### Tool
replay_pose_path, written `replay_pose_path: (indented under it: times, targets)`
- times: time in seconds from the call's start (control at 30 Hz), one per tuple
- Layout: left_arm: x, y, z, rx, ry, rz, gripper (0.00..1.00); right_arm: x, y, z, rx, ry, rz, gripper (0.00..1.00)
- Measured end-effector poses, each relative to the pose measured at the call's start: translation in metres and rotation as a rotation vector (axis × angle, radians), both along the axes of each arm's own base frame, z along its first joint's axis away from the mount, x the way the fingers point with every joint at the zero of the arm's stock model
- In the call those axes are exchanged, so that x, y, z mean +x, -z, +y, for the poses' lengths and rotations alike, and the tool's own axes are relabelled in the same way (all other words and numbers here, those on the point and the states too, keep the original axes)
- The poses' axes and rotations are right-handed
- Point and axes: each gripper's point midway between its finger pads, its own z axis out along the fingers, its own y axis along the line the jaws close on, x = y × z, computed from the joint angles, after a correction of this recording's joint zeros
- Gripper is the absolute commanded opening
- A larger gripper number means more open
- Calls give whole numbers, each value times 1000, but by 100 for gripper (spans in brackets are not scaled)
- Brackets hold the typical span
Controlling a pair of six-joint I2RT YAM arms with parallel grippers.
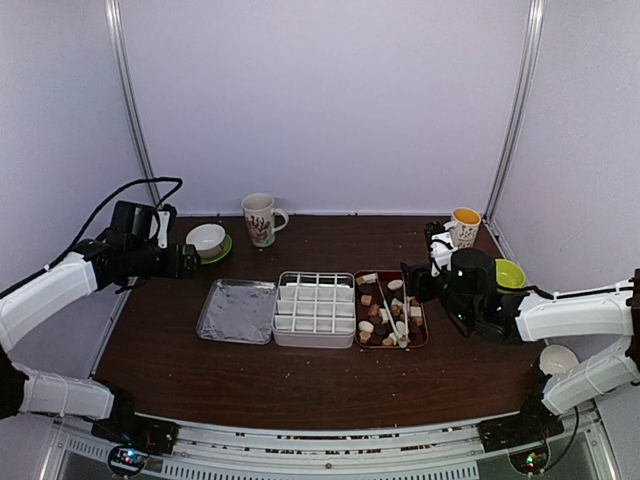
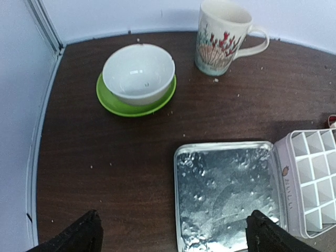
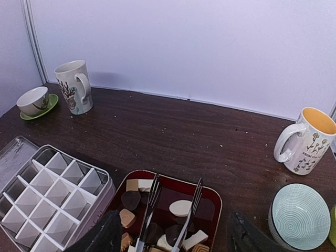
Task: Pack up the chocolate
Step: Place the plate at the center of the board, then pick up the clamp from the plate.
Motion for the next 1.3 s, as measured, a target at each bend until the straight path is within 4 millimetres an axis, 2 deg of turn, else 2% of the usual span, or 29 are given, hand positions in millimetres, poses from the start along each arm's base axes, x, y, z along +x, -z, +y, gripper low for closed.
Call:
replay_pose_path:
  times: [0.2,0.37,0.53,0.8,1.0,1.3]
  targets:
    - [1,-43,2,-14,18,-198,98,1,1,1,-3,-1,2,69]
    - [-5,-53,11,17,7,-320,98,1,2,1,-6,-3,4,69]
    - [-10,-48,19,87,15,-423,98,1,3,2,-8,-4,6,70]
    - [-2,-46,44,215,-90,-507,98,1,3,3,-6,-13,8,70]
    - [10,-31,61,262,-163,-507,98,1,7,6,-14,-21,21,70]
    - [11,-15,97,296,-273,-525,98,2,7,10,-13,-36,31,70]
